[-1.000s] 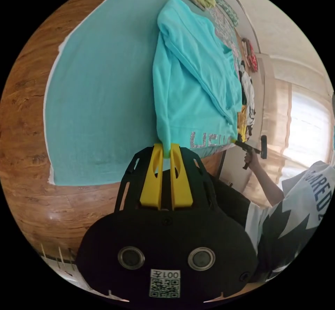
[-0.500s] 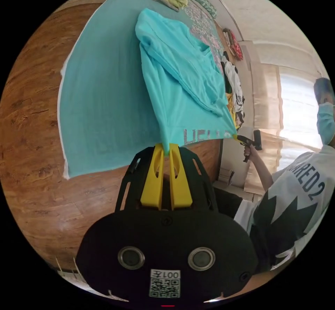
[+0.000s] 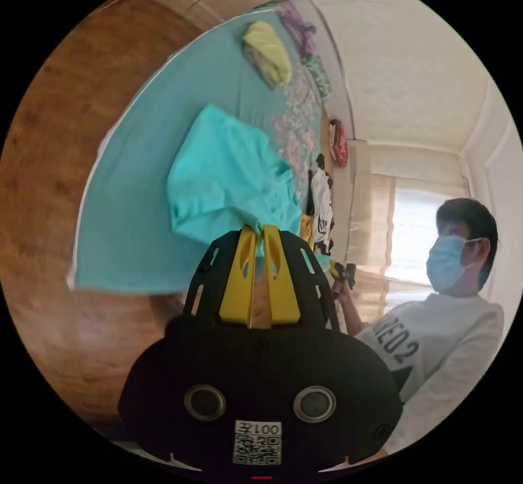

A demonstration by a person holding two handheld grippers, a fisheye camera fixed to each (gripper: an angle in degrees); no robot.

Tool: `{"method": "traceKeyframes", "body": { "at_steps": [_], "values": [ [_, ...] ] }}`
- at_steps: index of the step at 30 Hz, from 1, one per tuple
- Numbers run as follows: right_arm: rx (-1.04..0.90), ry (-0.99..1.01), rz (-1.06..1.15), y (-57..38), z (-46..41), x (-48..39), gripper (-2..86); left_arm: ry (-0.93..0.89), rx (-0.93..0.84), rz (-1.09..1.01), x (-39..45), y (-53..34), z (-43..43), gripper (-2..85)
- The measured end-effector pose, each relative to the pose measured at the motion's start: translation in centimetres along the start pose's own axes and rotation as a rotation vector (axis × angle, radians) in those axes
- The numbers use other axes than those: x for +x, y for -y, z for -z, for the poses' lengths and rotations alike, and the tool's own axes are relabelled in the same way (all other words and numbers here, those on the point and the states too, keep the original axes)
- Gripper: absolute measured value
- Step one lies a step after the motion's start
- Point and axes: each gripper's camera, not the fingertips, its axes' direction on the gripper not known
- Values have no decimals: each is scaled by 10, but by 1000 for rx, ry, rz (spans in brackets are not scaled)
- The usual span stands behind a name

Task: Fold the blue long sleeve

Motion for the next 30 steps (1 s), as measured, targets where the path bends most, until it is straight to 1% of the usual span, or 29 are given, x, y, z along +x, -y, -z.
{"method": "traceKeyframes", "body": {
  "at_steps": [2, 3, 4, 5, 6, 8, 10, 12, 13, 15, 17, 19, 20, 22, 24, 27, 28, 29, 30],
  "values": [
    [25, -38, 129, 71, -6, -10, 14, 27, -33, -59, 26, 73, -18, -14],
    [25, -57, 152, 90, -10, -10, 14, 34, -41, -44, 30, 90, -26, -13],
    [28, -124, 167, 128, -23, -7, 14, 45, -52, -15, 33, 123, -42, -12],
    [35, -192, 170, 162, -39, 1, 13, 69, -41, -11, 35, 152, -60, -8],
    [28, -220, 174, 177, -48, 5, 13, 92, -33, -10, 34, 164, -69, -5],
    [-12, -345, 117, 215, -83, 26, 13, 157, -19, 44, 27, 195, -99, 17],
    [-9, -375, 114, 217, -96, 24, 15, 135, 30, 80, 25, 199, -106, 21],
    [22, -418, 173, 201, -98, 7, 19, 98, 77, 49, 32, 190, -104, 27],
    [30, -475, 207, 185, -99, -6, 24, 115, 88, 12, 39, 179, -99, 28],
    [25, -570, 245, 157, -102, -24, 36, 211, 91, -58, 53, 158, -92, 30],
    [-51, -756, 268, 124, -117, -38, 61, 395, 8, -129, 68, 125, -97, 35],
    [-117, -901, 273, 105, -132, -38, 85, 514, -72, -163, 75, 101, -110, 47],
    [-155, -939, 263, 96, -139, -34, 101, 525, -123, -174, 76, 87, -121, 60],
    [-200, -924, 229, 88, -146, -26, 119, 510, -135, -194, 79, 72, -136, 79],
    [-190, -881, 202, 85, -147, -20, 120, 517, -111, -196, 83, 65, -148, 85],
    [-244, -786, 159, 91, -154, -10, 97, 612, -113, -208, 91, 66, -171, 48],
    [-293, -767, 178, 94, -161, -9, 77, 705, -144, -258, 99, 66, -180, 19],
    [-346, -753, 195, 98, -164, -10, 61, 720, -198, -308, 108, 67, -186, 7],
    [-371, -749, 206, 101, -163, -14, 55, 721, -211, -318, 112, 68, -185, 1]
  ]
}}
